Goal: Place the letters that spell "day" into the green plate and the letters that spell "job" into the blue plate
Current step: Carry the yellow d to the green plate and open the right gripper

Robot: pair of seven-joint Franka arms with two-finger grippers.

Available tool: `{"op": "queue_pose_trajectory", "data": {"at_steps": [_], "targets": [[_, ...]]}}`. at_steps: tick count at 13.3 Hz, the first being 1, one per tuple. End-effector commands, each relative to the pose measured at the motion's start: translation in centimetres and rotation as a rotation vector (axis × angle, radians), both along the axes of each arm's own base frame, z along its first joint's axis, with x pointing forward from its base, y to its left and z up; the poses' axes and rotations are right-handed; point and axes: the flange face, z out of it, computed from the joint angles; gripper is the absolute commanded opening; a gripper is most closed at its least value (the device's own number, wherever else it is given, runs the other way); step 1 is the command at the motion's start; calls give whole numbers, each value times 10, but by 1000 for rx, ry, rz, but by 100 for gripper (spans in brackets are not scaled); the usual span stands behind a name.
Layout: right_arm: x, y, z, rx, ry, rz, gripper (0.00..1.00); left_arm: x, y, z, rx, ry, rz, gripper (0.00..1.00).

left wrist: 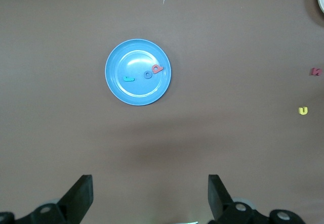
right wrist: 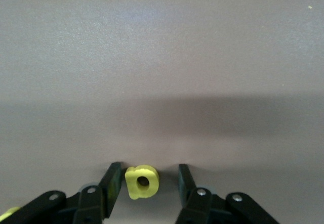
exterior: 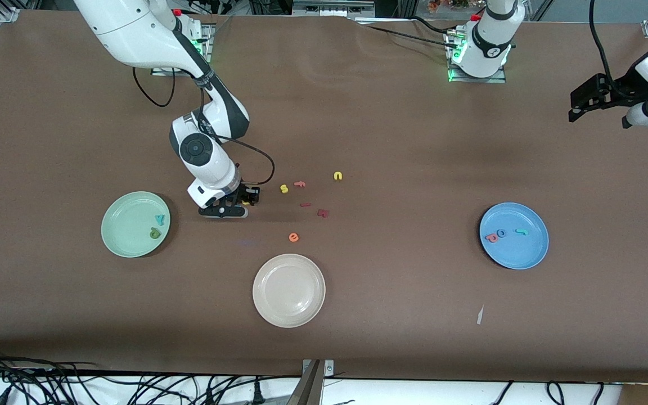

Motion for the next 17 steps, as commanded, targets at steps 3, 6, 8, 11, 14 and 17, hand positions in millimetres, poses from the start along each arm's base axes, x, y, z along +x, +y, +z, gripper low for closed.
{"op": "queue_pose_trajectory", "data": {"at_steps": [3, 6, 8, 11, 14, 17], "targets": [[-4, 6, -8, -5, 9, 10, 51, 2, 1, 6, 31, 1, 1, 100], [-6, 8, -9, -5, 11, 16, 50, 2, 1, 6, 31, 1, 1, 100], [-8, 12, -8, -4, 9, 24, 46, 2, 1, 6, 31, 1, 1, 100], [-9, 15, -9, -5, 11, 28, 35, 2, 1, 6, 31, 1, 1, 100], [-9, 15, -9, -5, 10, 36, 26, 2, 1, 6, 31, 1, 1, 100], [-5, 16, -4, -1, 0, 46, 16, 2, 1, 6, 31, 1, 1, 100]]}}
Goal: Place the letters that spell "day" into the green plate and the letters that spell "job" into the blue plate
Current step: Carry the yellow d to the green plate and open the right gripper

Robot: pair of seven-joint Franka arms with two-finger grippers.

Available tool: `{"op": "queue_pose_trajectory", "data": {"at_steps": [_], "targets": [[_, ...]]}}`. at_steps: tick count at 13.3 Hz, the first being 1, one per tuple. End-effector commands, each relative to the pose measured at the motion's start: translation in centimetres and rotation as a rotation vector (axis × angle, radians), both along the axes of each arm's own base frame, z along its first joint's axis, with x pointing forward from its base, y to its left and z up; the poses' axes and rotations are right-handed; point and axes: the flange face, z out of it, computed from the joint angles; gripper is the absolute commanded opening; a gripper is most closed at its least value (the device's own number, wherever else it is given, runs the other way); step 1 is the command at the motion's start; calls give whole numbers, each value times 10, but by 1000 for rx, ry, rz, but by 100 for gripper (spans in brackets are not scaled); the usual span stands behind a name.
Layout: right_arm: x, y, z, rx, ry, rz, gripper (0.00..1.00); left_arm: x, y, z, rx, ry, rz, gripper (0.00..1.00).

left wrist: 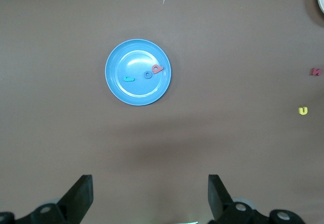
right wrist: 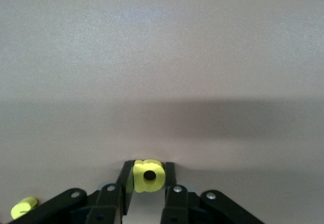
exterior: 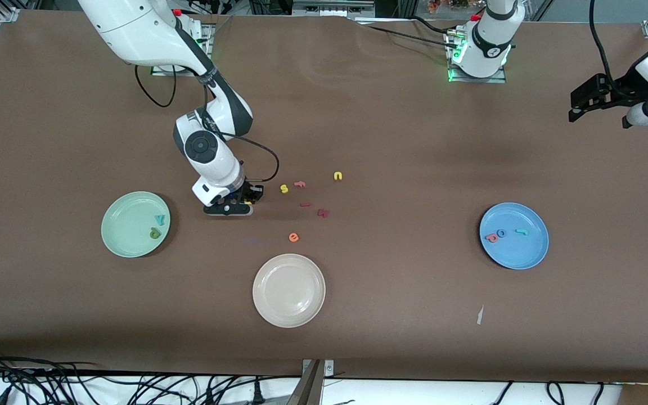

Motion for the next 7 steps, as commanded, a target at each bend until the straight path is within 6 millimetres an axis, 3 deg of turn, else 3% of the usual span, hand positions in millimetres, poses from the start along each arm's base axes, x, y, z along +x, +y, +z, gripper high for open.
{"op": "queue_pose_trajectory", "data": {"at_steps": [1, 4, 5, 7], "targets": [[4, 2, -2, -9, 8, 22, 15, 2, 1, 6, 31, 1, 1, 100], [35, -4, 33, -72, 81, 30, 15, 2, 1, 6, 31, 1, 1, 100], [43, -16, 40, -95, 100, 61, 15, 2, 1, 6, 31, 1, 1, 100], [60, -64, 56, -136, 113, 178, 15, 2, 1, 6, 32, 1, 1, 100]]}}
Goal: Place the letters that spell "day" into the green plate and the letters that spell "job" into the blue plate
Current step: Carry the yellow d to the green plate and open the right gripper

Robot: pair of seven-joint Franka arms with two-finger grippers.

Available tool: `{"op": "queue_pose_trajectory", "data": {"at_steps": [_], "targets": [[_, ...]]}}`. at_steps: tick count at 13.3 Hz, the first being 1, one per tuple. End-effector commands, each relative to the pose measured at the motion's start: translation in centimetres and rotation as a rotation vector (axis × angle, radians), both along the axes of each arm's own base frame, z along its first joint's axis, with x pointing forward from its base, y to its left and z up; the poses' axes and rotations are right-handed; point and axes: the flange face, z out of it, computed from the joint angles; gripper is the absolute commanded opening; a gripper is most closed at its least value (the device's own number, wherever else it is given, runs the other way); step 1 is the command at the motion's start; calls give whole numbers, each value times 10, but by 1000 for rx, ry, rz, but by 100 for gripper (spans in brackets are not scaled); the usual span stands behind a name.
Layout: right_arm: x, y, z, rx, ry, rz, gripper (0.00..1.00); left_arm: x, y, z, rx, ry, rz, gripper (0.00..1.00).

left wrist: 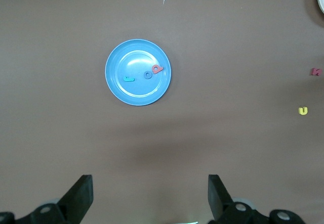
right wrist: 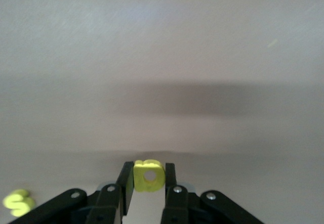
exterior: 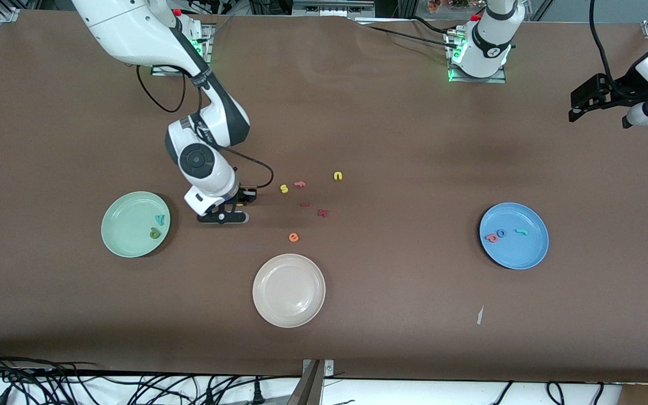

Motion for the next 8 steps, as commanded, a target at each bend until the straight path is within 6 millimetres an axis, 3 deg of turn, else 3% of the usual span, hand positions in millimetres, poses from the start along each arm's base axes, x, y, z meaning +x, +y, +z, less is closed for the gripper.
{"op": "queue_pose_trajectory", "data": {"at_steps": [1, 5, 8], "targets": [[21, -65, 23, -53, 34, 142, 15, 2, 1, 6, 31, 1, 1, 100], [22, -143, 40, -82, 46, 203, 15, 2, 1, 6, 32, 1, 1, 100], [32, -200, 31, -94, 57, 240, 16, 2, 1, 6, 31, 1, 1, 100]]}}
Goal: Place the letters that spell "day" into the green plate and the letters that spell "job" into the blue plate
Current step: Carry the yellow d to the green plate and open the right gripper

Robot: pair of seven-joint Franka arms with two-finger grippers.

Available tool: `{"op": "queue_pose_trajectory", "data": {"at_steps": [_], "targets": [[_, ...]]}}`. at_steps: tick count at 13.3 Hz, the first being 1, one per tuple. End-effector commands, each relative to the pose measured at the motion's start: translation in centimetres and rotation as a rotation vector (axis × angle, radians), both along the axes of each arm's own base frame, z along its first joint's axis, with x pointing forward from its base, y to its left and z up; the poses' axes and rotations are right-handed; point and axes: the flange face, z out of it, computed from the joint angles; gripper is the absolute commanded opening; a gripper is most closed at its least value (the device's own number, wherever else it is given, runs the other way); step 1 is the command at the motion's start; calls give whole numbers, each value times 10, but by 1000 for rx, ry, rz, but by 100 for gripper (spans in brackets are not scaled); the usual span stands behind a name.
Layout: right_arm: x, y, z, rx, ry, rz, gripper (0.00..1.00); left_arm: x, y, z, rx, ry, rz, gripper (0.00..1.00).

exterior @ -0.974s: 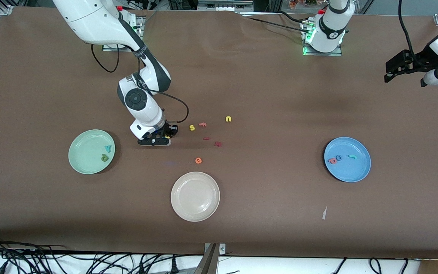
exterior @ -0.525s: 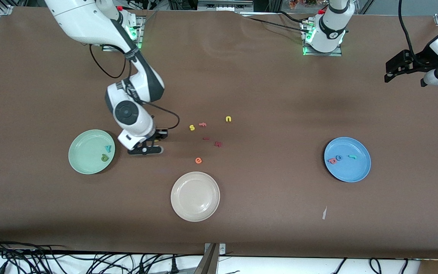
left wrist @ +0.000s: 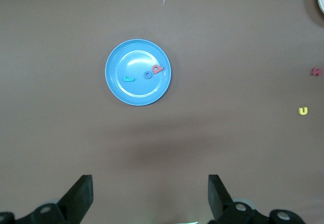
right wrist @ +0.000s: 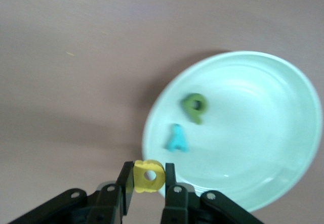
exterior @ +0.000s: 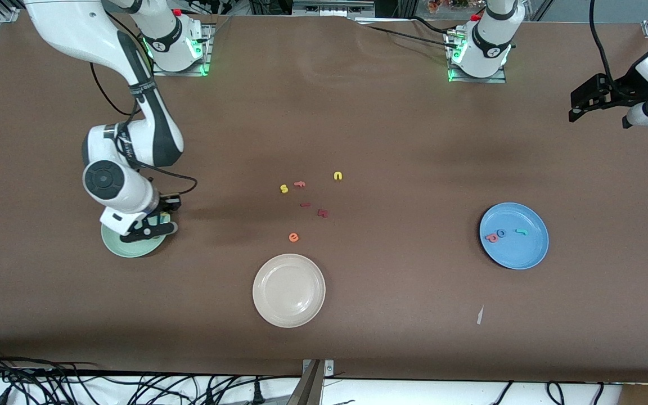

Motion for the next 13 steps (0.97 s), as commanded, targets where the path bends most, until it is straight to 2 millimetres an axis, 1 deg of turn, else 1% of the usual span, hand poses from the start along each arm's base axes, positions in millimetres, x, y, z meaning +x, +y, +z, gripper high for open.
{"op": "queue_pose_trajectory", "data": {"at_steps": [1, 2, 3, 4, 5, 6, 8, 11, 13], "targets": [[-2, -40, -10, 0, 10, 13, 25, 2, 1, 6, 31, 1, 1, 100], [0, -45, -17, -2, 15, -9, 68, 2, 1, 6, 32, 1, 1, 100], [2, -42, -15, 3, 14, -13, 100, 2, 1, 6, 32, 1, 1, 100], [8, -37, 0, 13, 3, -4, 100, 2, 1, 6, 32, 1, 1, 100], [12, -26, 23, 18, 21, 2, 100, 2, 1, 6, 32, 1, 1, 100], [19, -12, 43, 38, 50, -17, 100, 2, 1, 6, 32, 1, 1, 100], [25, 1, 80, 93, 120, -115, 100, 2, 1, 6, 32, 1, 1, 100], [20, 11, 137, 82, 209, -169, 100, 2, 1, 6, 31, 1, 1, 100], [15, 15, 176, 73, 273, -160, 100, 1, 0, 6, 31, 0, -1, 100]]}}
